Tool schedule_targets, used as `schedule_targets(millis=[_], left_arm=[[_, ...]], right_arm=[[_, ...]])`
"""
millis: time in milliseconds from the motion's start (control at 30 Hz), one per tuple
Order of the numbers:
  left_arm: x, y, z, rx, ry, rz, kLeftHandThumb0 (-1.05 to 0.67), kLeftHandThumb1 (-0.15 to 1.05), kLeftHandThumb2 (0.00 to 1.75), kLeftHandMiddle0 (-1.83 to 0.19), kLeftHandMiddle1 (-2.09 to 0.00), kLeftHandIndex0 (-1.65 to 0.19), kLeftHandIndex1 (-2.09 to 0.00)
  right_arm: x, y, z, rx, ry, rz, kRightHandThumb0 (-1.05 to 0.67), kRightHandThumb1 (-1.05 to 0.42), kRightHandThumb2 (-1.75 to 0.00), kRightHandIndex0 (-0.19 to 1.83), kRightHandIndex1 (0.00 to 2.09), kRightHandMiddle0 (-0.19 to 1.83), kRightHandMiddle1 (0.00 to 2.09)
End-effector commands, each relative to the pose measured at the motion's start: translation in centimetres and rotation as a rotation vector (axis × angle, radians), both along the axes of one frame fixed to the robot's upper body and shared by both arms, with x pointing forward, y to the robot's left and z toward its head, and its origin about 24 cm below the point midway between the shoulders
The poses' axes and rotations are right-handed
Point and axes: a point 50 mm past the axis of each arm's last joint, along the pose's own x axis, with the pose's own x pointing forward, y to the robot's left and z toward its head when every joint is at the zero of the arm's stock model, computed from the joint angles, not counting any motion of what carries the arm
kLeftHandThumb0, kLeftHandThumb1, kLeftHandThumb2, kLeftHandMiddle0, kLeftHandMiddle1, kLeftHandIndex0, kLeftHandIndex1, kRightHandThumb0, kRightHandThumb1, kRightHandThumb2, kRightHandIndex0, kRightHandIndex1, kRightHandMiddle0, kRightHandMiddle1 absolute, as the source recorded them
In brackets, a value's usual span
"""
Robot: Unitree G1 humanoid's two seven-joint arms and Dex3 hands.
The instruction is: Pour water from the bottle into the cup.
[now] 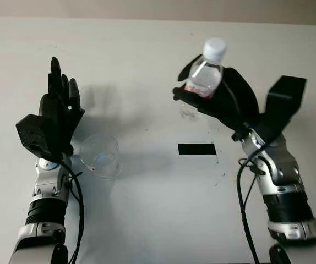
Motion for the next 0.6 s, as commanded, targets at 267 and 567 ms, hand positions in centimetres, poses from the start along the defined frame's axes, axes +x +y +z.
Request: schedule_targets(millis=[267,567], left_arm=[[-0.2,0.3,0.4,0.004,-0.017,0.005,-0.71,1.05,0.7,0.1,-0.05,0.15,-0.05],[-0.5,0.6,0.4,0.012,-0.015,0.002,-0.7,1.05,0.7,0.1,-0.05,0.14,-0.05]], right_arm=[[-1.3,-0.3,0.5,0.069,0.012,-0.034,-0.21,-1.05,-0.3,0.92,2.09,0.24,2.09],[-1.4,0.4,0.1,0.039,0.122,-0.01,-0.2,-1.05,-0.32,0.98,2.09,0.38,2.09]])
